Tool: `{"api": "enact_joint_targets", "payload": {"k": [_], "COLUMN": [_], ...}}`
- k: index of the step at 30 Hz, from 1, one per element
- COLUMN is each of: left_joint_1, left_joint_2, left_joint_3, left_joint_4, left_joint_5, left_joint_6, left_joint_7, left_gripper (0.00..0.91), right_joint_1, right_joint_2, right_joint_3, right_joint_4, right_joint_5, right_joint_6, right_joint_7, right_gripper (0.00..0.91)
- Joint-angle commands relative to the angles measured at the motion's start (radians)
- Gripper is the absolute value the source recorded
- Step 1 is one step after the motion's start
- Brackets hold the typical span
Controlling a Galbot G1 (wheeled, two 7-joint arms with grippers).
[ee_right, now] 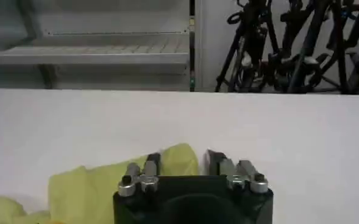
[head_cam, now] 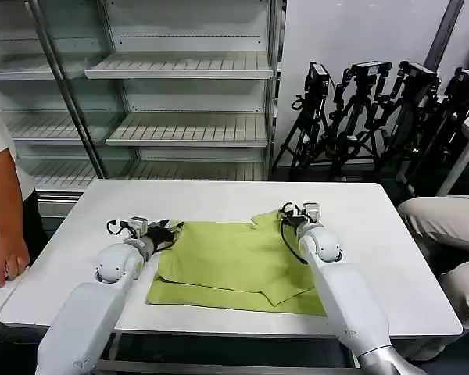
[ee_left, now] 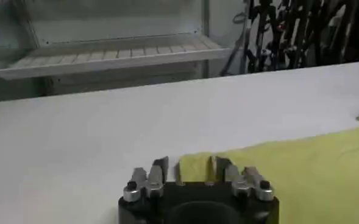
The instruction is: Fold and organize the clothes.
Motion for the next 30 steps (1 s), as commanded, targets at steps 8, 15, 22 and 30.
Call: {"api": "enact_joint_targets", "payload": {"k": [8, 15, 22, 30], "left_joint_1": [0.008, 0.155, 0.278, 0.391], "left_joint_2": [-0.009, 0.032, 0.054, 0.043], "left_joint_3": [-0.036, -0.087, -0.137, -0.208], "left_joint_4": [-0.062, -0.233, -0.366, -0.468], "left_joint_5": [-0.026, -0.044, -0.041, -0.035], "left_joint_6": [-0.001, -0.001, -0.001, -0.003], "left_joint_7": [0.006, 0.004, 0.0, -0.001], "left_gripper": [0.02, 0.01, 0.02, 0.01], "right_joint_1": [-0.021, -0.2, -0.352, -0.506], "right_joint_2": [-0.036, -0.114, -0.15, -0.179], "right_joint_3": [0.005, 0.013, 0.048, 0.09], "right_joint_4": [0.085, 0.396, 0.576, 0.712], "right_joint_5": [0.041, 0.119, 0.127, 0.087], "right_joint_6": [0.069, 0.029, 0.006, 0.02], "right_joint_7": [-0.028, 0.001, 0.015, 0.019], "right_gripper": [0.0, 0.0, 0.0, 0.0]}}
